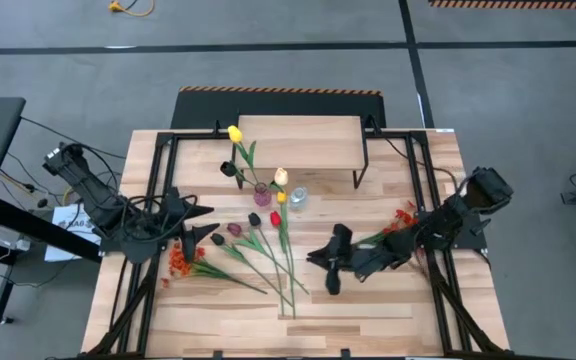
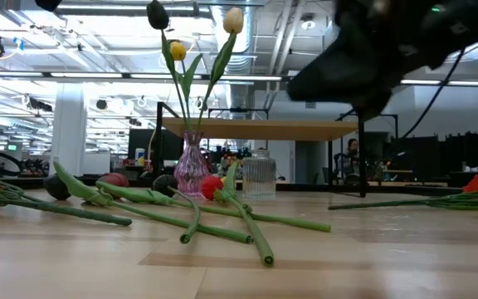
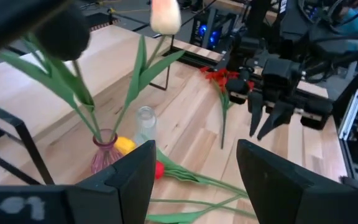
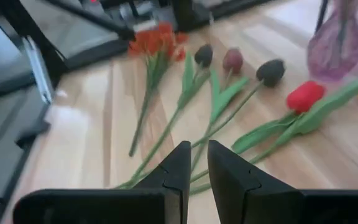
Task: Pick and place flowers into a vace then onto a shelf
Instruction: Put the red tulip into the violet vase
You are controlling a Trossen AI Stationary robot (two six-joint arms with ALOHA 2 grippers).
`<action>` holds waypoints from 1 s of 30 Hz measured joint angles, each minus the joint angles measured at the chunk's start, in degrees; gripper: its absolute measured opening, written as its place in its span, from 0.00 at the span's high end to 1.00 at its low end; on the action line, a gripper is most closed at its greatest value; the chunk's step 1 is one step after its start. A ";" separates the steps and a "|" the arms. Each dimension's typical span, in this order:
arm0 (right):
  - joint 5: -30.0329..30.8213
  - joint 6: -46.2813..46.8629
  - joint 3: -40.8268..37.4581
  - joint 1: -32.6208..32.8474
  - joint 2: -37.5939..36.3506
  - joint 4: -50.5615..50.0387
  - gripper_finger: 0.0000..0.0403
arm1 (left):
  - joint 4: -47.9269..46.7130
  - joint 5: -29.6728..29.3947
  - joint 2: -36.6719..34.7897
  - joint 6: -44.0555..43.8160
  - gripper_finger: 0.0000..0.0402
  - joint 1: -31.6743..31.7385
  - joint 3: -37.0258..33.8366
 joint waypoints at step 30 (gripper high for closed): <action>1.07 9.24 15.51 -10.38 14.86 -14.91 0.88 | 0.41 -1.14 3.88 2.10 0.47 -7.85 0.02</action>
